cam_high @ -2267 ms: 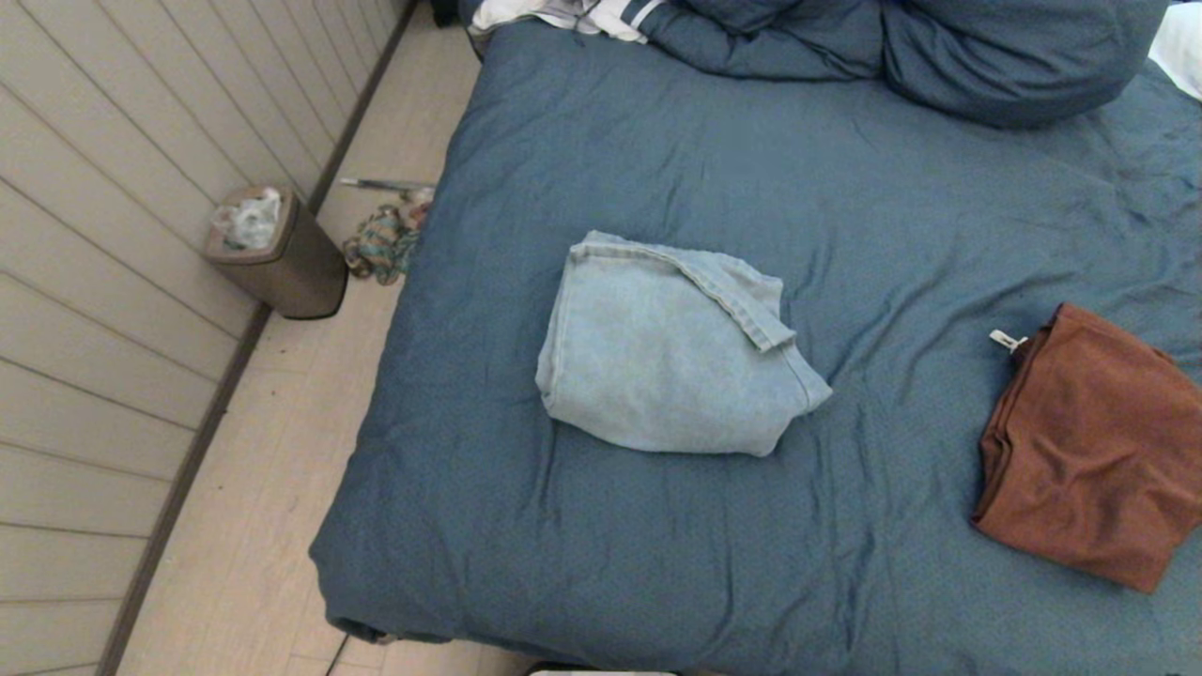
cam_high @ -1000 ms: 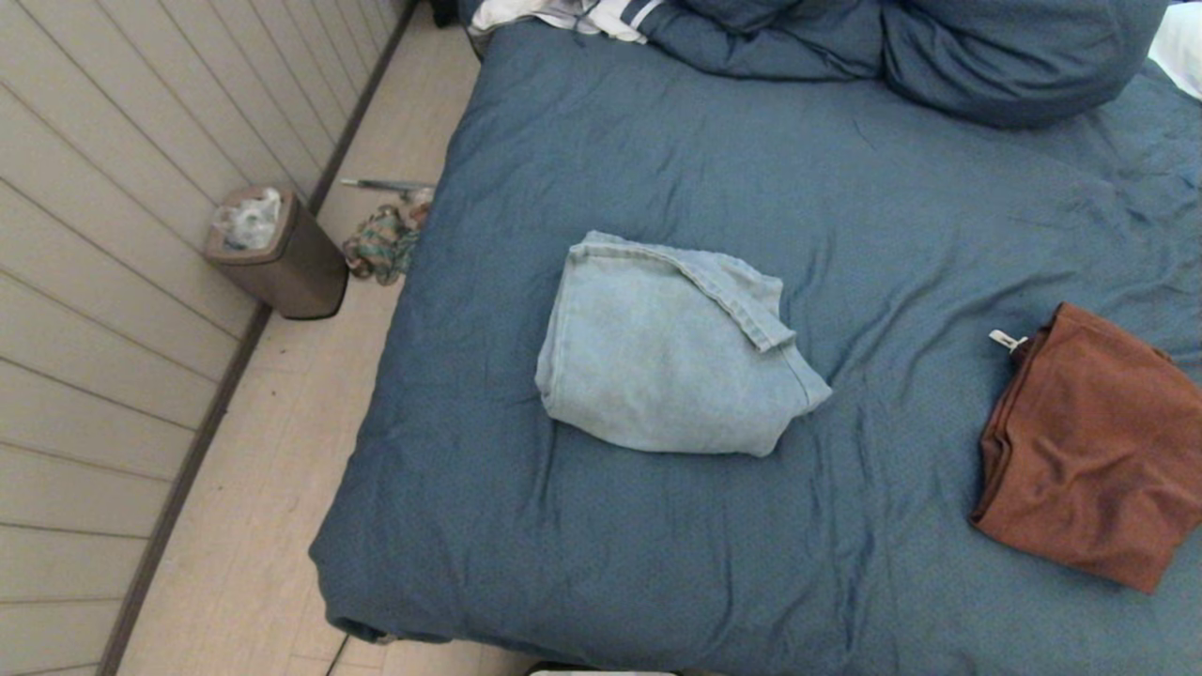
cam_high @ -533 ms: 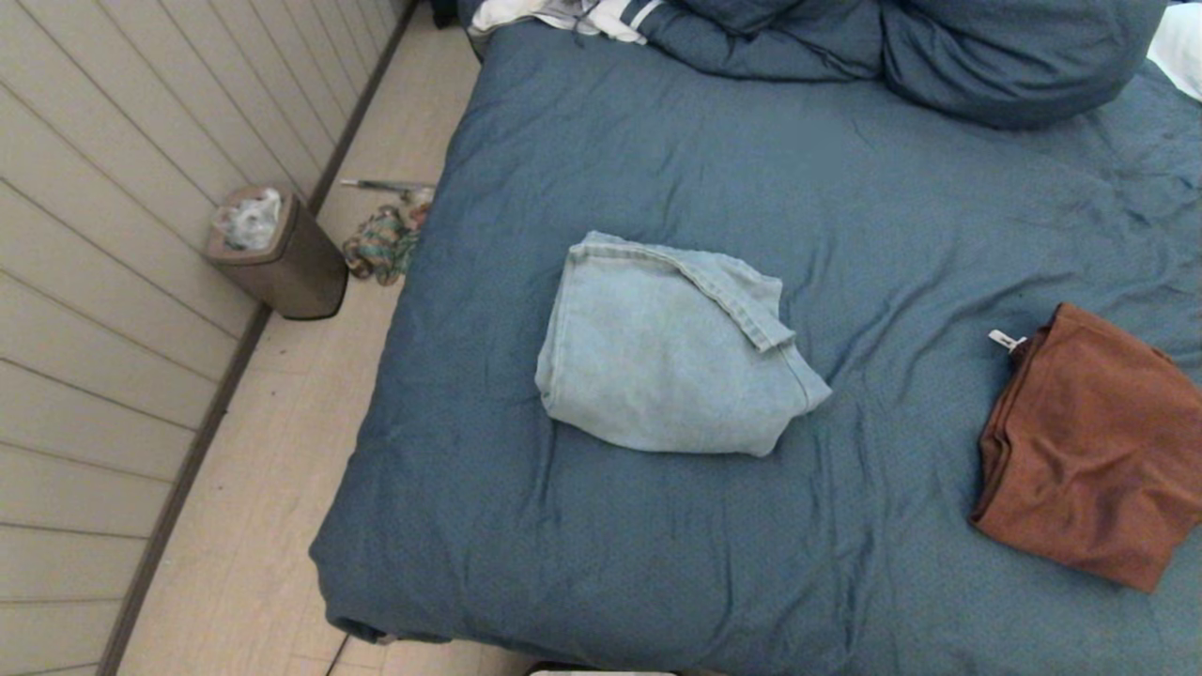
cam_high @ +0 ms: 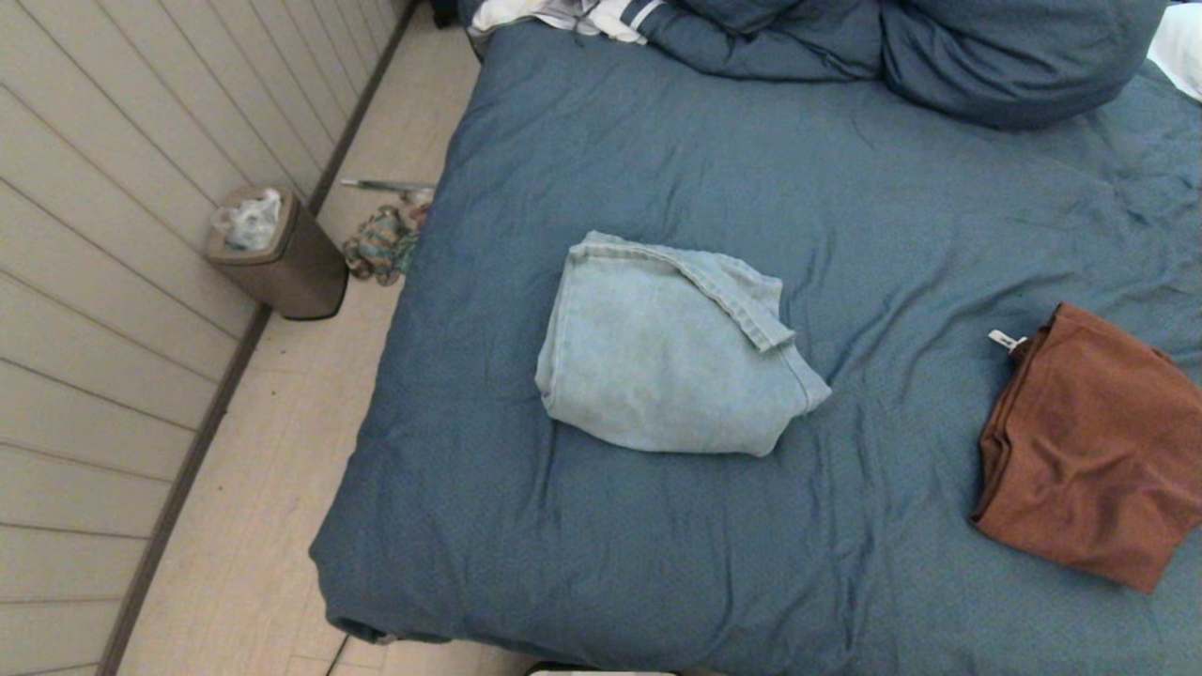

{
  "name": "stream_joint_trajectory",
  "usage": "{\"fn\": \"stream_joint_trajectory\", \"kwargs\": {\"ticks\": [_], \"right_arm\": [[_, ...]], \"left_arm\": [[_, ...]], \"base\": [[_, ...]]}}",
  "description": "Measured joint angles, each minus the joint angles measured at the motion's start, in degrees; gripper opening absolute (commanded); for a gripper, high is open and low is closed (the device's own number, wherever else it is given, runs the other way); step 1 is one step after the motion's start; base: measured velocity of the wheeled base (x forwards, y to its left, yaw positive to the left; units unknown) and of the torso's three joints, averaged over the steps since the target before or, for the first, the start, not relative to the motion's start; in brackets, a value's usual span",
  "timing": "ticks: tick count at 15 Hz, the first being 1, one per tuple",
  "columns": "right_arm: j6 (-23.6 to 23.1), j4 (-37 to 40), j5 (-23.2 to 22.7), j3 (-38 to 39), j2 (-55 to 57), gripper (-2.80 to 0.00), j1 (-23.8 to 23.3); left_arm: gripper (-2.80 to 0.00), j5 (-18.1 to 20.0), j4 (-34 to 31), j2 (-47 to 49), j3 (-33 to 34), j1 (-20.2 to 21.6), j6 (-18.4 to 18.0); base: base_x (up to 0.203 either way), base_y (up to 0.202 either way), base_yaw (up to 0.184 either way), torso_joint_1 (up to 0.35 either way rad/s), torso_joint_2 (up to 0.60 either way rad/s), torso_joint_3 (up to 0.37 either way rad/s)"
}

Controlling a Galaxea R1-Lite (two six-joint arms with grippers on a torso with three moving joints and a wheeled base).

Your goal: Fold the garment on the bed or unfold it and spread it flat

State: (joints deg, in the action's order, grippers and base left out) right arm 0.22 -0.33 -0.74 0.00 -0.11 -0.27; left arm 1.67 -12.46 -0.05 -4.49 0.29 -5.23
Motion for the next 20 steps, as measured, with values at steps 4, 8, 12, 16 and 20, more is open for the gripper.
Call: {"fn": "stream_joint_trajectory", "kwargs": {"ticks": [4, 8, 12, 16, 20], "right_arm": [[0.02, 0.00, 0.00, 0.00, 0.00, -2.80, 0.00], [0.13, 0.00, 0.06, 0.00, 0.00, -2.80, 0.00], [0.11, 0.02, 0.06, 0.00, 0.00, -2.80, 0.00], [0.05, 0.01, 0.04, 0.00, 0.00, -2.80, 0.00], [0.07, 0.00, 0.06, 0.00, 0.01, -2.80, 0.00]], "left_arm": [[-2.80, -0.02, 0.01, 0.02, 0.00, -0.05, -0.01], [-2.80, 0.00, 0.04, 0.02, 0.00, -0.05, -0.02], [-2.80, 0.00, 0.04, 0.02, 0.00, -0.05, -0.01], [-2.80, 0.00, 0.04, 0.05, 0.00, -0.05, -0.02], [-2.80, 0.00, 0.04, 0.05, 0.00, -0.05, 0.00]], "base": [[0.000, 0.000, 0.000, 0.000, 0.00, 0.000], [0.000, 0.000, 0.000, 0.000, 0.00, 0.000], [0.000, 0.000, 0.000, 0.000, 0.00, 0.000], [0.000, 0.000, 0.000, 0.000, 0.00, 0.000], [0.000, 0.000, 0.000, 0.000, 0.00, 0.000]]}}
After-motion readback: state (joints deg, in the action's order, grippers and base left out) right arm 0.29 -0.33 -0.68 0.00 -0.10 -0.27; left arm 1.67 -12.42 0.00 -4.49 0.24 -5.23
